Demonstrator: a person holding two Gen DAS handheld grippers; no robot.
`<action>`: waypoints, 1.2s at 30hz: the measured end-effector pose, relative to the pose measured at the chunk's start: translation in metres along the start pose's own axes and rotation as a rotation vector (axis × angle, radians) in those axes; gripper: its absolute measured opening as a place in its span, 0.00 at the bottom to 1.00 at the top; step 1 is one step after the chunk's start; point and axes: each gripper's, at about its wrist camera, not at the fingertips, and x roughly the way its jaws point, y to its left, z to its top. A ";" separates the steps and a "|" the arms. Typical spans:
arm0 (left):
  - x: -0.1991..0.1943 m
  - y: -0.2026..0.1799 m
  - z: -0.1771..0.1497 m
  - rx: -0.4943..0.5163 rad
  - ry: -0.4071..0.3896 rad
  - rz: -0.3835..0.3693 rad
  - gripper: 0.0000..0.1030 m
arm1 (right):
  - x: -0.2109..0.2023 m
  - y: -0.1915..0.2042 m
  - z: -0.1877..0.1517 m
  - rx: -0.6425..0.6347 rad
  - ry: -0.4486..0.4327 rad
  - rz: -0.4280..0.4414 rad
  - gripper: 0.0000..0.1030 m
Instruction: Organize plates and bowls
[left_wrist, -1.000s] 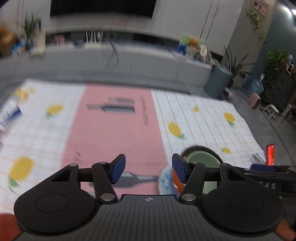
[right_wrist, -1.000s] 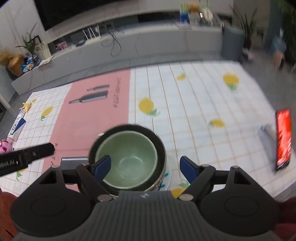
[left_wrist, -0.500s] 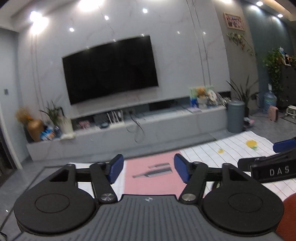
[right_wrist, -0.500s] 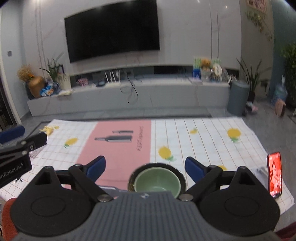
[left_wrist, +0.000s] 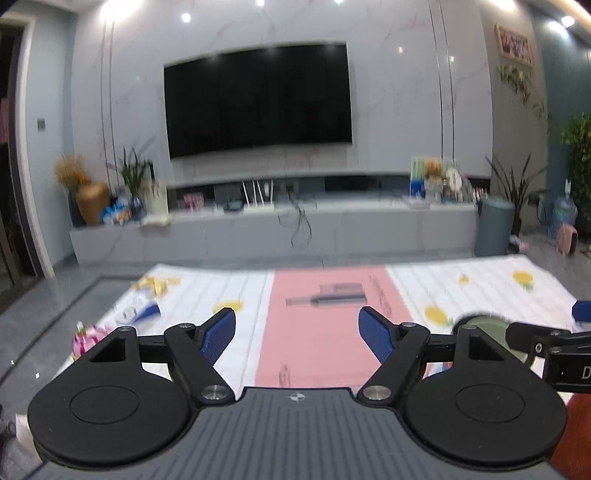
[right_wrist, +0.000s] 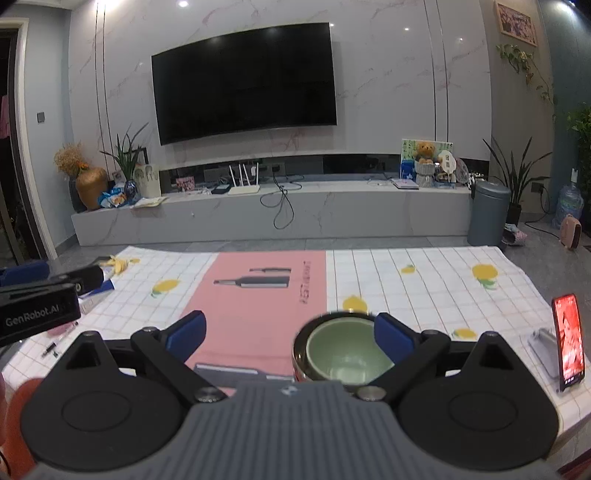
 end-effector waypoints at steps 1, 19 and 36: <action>0.004 -0.001 -0.002 0.005 0.018 -0.005 0.87 | 0.003 0.001 -0.004 -0.011 0.004 -0.013 0.93; 0.034 -0.017 -0.045 0.103 0.235 0.016 0.86 | 0.067 -0.007 -0.035 -0.038 0.244 -0.062 0.93; 0.034 -0.017 -0.042 0.110 0.231 0.017 0.86 | 0.064 -0.007 -0.030 -0.043 0.229 -0.058 0.93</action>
